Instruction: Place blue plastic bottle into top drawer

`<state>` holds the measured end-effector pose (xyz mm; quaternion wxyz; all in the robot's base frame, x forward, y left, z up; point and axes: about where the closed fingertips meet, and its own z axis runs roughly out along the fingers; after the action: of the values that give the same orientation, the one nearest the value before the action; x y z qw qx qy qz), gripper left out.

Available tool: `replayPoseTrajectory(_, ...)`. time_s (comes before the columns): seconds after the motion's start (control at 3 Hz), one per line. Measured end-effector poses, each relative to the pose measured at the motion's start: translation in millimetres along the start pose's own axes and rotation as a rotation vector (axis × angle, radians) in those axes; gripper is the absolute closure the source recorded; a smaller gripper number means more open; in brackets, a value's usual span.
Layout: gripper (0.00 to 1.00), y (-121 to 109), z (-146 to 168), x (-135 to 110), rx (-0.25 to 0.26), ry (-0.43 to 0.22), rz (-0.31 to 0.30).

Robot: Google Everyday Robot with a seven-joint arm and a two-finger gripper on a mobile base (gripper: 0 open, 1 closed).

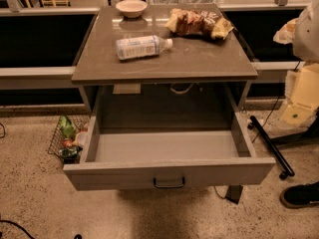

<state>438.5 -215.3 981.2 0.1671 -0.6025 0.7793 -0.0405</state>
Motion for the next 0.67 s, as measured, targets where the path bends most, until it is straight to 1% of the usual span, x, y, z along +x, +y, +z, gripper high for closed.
replayPoseTrajectory(0.33, 0.00, 0, 0, 0, 0.000, 0.000, 0.000)
replayPoseTrajectory(0.67, 0.00, -30, 9, -15, 0.025, -0.041, -0.030)
